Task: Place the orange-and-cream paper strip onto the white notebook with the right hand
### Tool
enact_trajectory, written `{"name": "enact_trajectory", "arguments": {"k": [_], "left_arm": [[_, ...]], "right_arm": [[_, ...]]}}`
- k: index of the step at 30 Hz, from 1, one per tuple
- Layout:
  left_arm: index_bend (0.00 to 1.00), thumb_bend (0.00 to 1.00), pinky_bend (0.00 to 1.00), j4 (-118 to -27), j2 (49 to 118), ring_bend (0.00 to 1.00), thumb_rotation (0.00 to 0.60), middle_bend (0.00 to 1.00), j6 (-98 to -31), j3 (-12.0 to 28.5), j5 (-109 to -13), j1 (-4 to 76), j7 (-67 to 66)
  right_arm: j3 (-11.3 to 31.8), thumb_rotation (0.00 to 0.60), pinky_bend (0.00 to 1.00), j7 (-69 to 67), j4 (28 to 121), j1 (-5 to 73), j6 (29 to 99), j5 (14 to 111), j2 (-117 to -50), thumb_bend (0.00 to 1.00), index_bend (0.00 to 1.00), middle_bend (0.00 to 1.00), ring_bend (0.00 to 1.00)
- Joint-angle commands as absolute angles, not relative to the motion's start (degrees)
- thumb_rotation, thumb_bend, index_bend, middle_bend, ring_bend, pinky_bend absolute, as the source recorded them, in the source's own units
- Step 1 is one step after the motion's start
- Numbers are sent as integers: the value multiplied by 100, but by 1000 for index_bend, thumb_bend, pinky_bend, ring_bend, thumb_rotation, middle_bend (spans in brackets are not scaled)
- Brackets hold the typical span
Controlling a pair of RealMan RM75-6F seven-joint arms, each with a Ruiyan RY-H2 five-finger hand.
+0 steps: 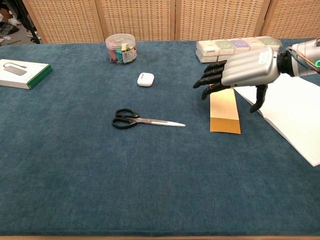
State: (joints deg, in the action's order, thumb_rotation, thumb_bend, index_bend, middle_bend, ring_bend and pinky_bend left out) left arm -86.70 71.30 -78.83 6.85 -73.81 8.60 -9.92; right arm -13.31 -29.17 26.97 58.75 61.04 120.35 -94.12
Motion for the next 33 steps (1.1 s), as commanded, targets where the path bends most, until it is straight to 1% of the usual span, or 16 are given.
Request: {"name": "enact_trajectory", "arguments": {"k": [1,17,25,30,33], "left_arm": [[0,0,170,-8663,7133,0,600,0,-7879,685,-7371,862,-996],[0,0,170,-8578,7183,0,600,0,-7717,682,-7239,926,-1024],[0,0,170,-8575,7174,0,600,0,-7713,667,-7237,929,-994],[0,0,170,-8599,7174,0,600,0,-7726,657,-7241,927,-1004],[0,0,170,-8610,7176,0,600,0,-7717,647,-7247,933,-1012]], "right_arm": [[-1390,600,0,-2962,2519,5876,6033,11959,-9537,0,153,0,0],[-1609,600,0,-3269,1886,5844,5934,11688,-10012,0,208,0,0],[-1745,600,0,-3459,1630,5725,6125,11560,-10133,0,261,0,0],[-1798,600,0,-3519,1513,5674,6204,11492,-10193,0,268,0,0],[-1808,600,0,-3511,1467,5654,6245,11450,-10231,0,298,0,0]]}}
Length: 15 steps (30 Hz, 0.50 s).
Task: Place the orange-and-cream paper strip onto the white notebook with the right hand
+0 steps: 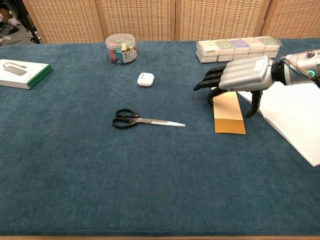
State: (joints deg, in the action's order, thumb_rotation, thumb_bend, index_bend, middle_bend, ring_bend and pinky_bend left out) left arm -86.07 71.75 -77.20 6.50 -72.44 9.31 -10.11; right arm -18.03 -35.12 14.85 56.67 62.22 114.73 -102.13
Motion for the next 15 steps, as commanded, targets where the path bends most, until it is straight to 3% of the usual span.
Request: {"name": "enact_trajectory", "arguments": {"k": [1,9,15], "left_arm": [[0,0,170,-8613,7177,0,600,0,-7717,645,-7249,935,-1012],[0,0,170,-8618,7182,0,600,0,-7700,633,-7238,944,-1024],[0,0,170,-8626,7185,0,600,0,-7695,623,-7242,952,-1034]], "right_arm": [[-1806,600,0,-3520,1454,5646,6266,11427,-10248,0,309,0,0],[-1800,600,0,-3566,1378,5564,6370,11295,-10330,0,460,16,0],[-1752,600,0,-3558,1355,5497,6565,11179,-10343,0,489,27,0]]}}
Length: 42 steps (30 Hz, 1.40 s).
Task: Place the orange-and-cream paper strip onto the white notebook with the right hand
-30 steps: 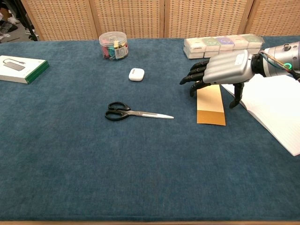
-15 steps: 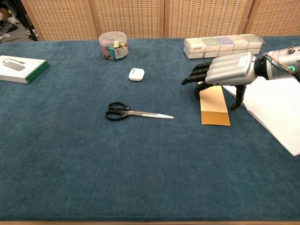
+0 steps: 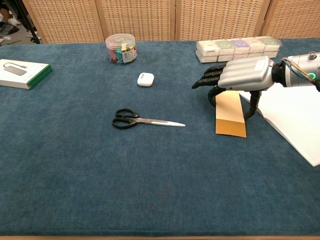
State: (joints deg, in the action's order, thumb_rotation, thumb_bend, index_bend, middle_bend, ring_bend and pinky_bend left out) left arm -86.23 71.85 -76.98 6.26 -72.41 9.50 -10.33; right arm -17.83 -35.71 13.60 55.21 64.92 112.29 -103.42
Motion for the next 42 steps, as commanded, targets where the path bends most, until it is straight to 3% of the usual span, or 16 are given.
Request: {"name": "enact_trajectory", "arguments": {"k": [1,11,18,26,30,42], "left_arm": [[0,0,170,-8628,7184,0,600,0,-7692,622,-7241,953,-1031],[0,0,170,-8703,7124,0,600,0,-7762,593,-7333,926,-951],[0,0,170,-8772,7050,0,600,0,-7805,571,-7391,891,-851],[0,0,170,-8795,7018,0,600,0,-7771,542,-7442,900,-791],[0,0,170,-8828,6991,0,600,0,-7793,515,-7498,885,-747],[0,0,170,-8921,6950,0,600,0,-7724,513,-7503,924,-737]], "right_arm": [[-1739,600,0,-3542,1356,5493,6596,11160,-10340,0,489,28,0],[-1284,600,3,-3127,1619,5624,7221,10749,-10144,5,489,43,0],[-916,600,3,-2595,2109,5780,7416,10428,-9577,53,495,45,0],[-629,600,20,-2101,2726,5519,7106,9949,-8578,53,501,45,0],[-588,600,21,-1935,3050,5006,6768,9590,-7937,53,501,45,0],[-823,600,59,-1319,4286,4118,6072,9310,-7262,105,501,36,0]]}}
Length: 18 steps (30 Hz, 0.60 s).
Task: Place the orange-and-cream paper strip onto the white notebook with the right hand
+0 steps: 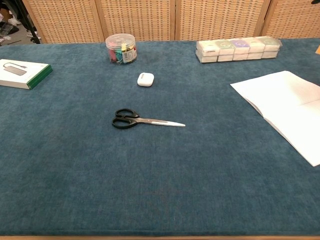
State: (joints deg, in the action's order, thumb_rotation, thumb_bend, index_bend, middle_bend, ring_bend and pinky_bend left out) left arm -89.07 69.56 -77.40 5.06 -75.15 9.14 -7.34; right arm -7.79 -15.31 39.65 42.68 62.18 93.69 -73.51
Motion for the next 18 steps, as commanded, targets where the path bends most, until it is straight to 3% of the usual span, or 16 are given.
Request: {"name": "enact_trajectory", "arguments": {"k": [1,10,18], "left_arm": [[0,0,170,-8930,6948,0,600,0,-7715,518,-7499,932,-738],[0,0,170,-8979,6893,0,600,0,-7701,496,-7525,930,-672],[0,0,170,-9039,6800,0,600,0,-7753,479,-7564,883,-538]], "right_arm": [[-812,600,59,-1216,4448,4092,5999,9280,-7257,105,501,36,0],[-443,600,59,-61,6137,4110,4929,8451,-7129,105,509,36,0],[-44,600,59,899,6609,3980,4550,7410,-7328,105,509,36,0]]}}
